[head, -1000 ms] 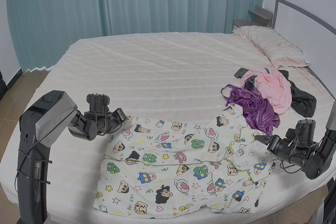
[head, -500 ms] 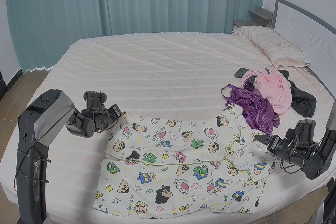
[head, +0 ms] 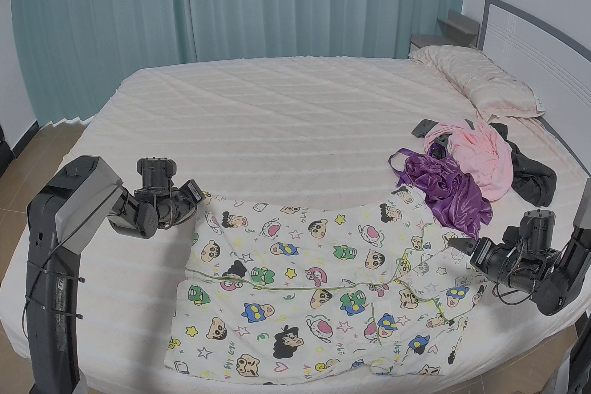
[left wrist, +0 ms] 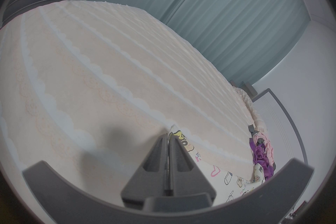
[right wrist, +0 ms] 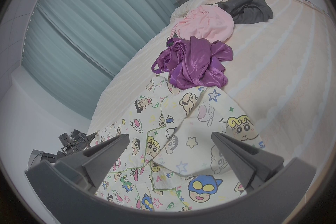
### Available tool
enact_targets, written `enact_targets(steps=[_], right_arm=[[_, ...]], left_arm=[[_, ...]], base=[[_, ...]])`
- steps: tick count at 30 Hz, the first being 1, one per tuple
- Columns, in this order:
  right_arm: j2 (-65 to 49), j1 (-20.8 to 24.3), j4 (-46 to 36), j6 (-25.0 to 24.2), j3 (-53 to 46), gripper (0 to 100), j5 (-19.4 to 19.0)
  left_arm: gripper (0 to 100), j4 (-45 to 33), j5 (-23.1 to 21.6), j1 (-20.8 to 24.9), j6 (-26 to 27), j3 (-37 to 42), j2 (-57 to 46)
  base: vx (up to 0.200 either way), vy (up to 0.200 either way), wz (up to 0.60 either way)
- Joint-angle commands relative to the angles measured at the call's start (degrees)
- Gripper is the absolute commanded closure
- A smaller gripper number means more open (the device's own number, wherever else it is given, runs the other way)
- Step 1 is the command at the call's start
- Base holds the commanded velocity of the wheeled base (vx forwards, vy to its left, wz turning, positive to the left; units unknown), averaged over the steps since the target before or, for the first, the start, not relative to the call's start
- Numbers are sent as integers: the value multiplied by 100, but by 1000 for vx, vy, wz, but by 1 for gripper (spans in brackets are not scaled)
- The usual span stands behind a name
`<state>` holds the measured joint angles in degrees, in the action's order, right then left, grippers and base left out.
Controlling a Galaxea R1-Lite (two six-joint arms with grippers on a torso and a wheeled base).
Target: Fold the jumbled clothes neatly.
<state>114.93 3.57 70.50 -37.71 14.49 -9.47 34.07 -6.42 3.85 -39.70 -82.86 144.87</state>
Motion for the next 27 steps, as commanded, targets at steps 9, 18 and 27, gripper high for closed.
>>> enact_targets(steps=[9, 18, 27], right_arm=[[-6, 3, 8, 0, 1, 0, -2], [-15, 3, 8, 0, 1, 0, -2], [-24, 3, 8, 0, 1, 0, 7]], left_arm=[[100, -32, 1, -201, -20, -108, 15], [100, -32, 1, -209, -20, -108, 23], [0, -41, 10, -262, -29, -72, -12]], base=[[0, 0, 0], [0, 0, 0], [0, 0, 0]])
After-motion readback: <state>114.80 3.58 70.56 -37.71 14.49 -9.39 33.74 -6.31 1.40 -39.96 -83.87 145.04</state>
